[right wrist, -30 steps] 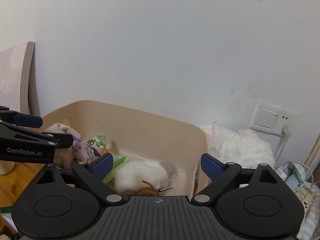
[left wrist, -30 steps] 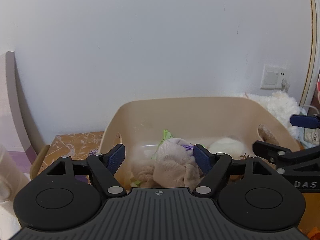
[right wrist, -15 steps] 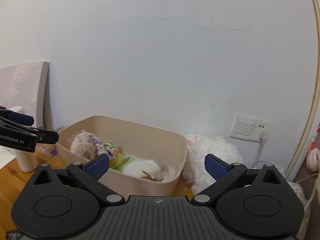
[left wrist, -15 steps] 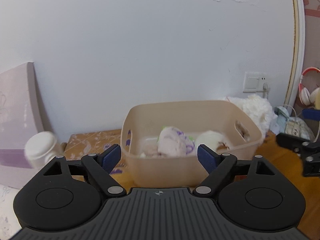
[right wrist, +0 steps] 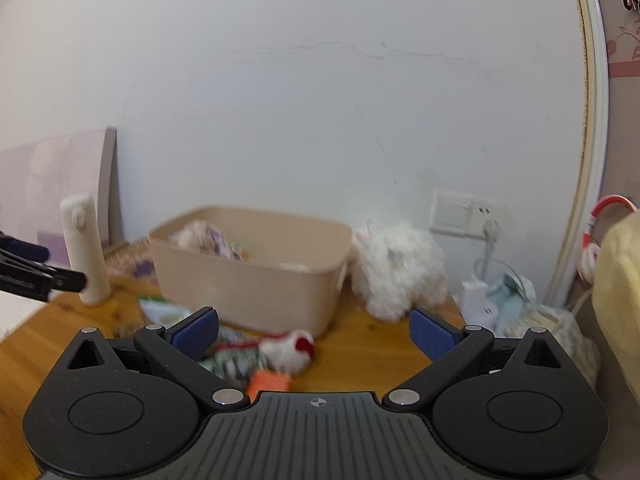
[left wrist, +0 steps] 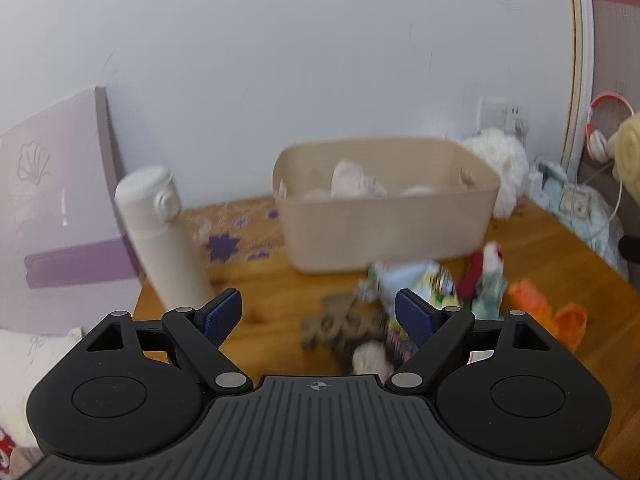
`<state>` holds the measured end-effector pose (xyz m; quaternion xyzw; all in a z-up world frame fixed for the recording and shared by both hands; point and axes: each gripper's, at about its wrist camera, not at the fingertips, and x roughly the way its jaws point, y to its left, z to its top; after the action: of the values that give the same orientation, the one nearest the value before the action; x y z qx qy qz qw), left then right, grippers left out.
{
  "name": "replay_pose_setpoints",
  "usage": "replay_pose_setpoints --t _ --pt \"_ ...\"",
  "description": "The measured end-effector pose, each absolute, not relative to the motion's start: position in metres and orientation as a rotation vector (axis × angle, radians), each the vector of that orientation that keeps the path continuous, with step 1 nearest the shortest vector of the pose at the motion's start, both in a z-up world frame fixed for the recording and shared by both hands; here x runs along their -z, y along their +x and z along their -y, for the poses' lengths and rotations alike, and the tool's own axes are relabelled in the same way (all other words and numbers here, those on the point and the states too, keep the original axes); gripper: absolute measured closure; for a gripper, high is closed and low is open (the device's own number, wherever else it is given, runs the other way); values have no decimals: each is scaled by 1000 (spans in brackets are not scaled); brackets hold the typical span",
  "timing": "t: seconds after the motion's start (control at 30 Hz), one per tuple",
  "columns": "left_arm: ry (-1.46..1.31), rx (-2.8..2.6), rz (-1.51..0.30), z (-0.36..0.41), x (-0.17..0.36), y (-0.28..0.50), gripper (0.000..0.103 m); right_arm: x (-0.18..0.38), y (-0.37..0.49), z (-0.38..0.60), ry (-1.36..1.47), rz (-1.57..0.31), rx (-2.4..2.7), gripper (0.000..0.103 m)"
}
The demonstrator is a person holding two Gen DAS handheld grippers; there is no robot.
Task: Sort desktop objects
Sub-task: 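Move both grippers back over the remaining items on the table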
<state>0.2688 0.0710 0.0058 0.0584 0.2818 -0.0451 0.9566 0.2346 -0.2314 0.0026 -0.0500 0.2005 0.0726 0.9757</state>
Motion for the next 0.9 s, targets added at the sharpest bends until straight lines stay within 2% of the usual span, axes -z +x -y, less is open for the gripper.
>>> replay_pose_setpoints --t 0.37,0.9 --pt "104 127 -676 -67 34 230 18 30 189 240 -19 -526 -137 0" --pt "38 108 -781 -64 72 241 18 88 214 270 84 -625 21 0"
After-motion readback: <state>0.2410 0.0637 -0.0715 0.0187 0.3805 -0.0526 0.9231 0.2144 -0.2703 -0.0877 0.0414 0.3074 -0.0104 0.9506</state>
